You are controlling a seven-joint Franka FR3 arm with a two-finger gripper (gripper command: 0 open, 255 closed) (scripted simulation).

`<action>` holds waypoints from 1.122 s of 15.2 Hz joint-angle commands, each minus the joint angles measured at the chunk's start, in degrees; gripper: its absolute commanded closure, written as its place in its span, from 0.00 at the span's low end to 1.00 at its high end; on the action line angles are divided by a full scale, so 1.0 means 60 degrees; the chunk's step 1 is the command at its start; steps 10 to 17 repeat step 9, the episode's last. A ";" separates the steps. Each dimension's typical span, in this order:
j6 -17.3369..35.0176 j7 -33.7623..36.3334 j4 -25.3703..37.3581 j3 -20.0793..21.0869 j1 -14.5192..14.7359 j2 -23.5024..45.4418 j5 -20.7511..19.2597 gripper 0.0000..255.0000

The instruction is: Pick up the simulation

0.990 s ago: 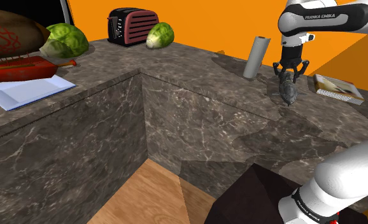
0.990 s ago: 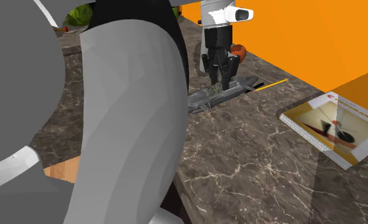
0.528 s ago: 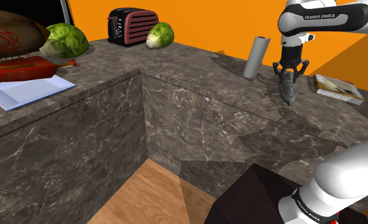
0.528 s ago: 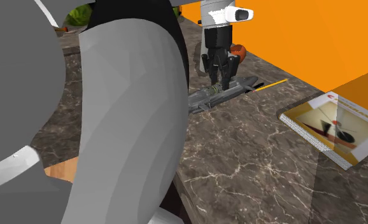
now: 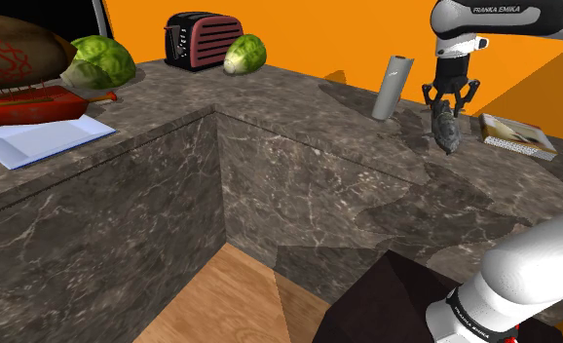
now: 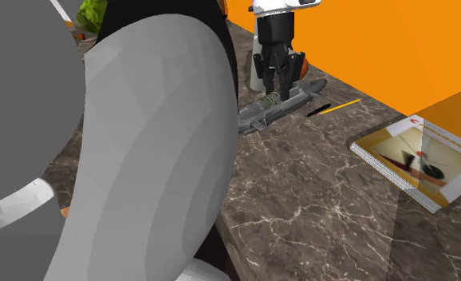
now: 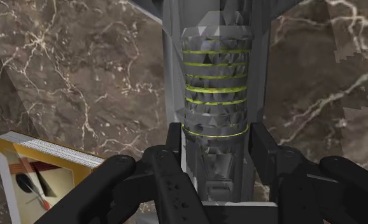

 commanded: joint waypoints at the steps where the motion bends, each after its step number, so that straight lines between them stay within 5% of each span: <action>1: -0.0266 -0.0067 0.0354 0.0007 0.0001 0.0076 0.0001 1.00; 7: -0.1031 -0.0249 0.1332 0.0033 0.0007 0.0269 -0.0006 1.00; 17: -0.1051 -0.0254 0.1357 0.0034 0.0007 0.0275 -0.0006 1.00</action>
